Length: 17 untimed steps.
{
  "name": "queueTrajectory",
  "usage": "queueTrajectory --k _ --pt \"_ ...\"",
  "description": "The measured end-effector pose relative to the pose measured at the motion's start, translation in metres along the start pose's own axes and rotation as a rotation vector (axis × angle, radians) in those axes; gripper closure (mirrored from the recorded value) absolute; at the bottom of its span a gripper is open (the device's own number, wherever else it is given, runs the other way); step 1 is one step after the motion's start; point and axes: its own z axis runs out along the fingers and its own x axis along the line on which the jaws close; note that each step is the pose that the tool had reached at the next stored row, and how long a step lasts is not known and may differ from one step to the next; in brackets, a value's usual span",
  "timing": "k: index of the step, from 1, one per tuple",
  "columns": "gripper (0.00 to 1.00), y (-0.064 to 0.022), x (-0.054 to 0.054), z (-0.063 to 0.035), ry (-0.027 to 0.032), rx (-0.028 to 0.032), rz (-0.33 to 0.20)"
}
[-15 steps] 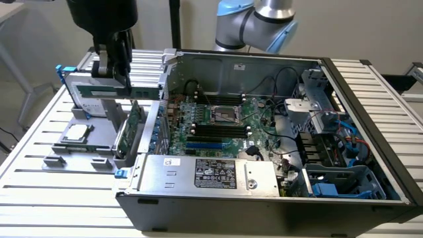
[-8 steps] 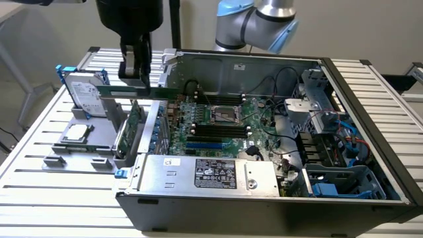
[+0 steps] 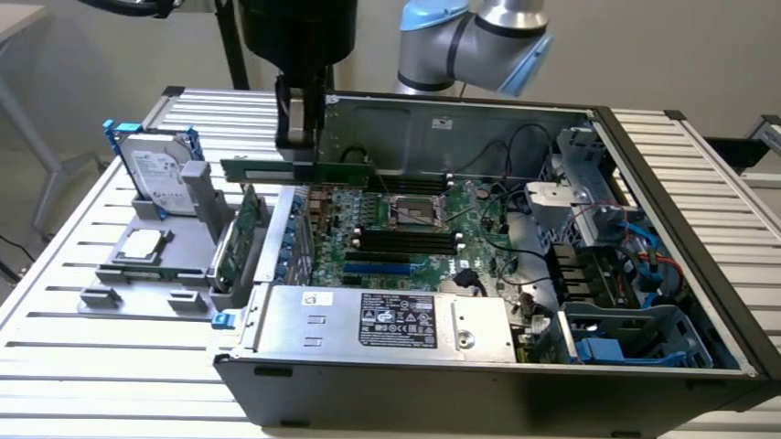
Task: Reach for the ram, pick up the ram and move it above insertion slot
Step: 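Pick up the ram and move it above insertion slot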
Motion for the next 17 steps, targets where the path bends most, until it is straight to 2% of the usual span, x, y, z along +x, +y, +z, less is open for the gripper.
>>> queueTrajectory --k 9,17 --pt "0.86 -0.0417 -0.002 0.0024 0.0 0.0 0.0" --pt "0.86 -0.0769 -0.011 0.004 0.0001 -0.0001 0.0"
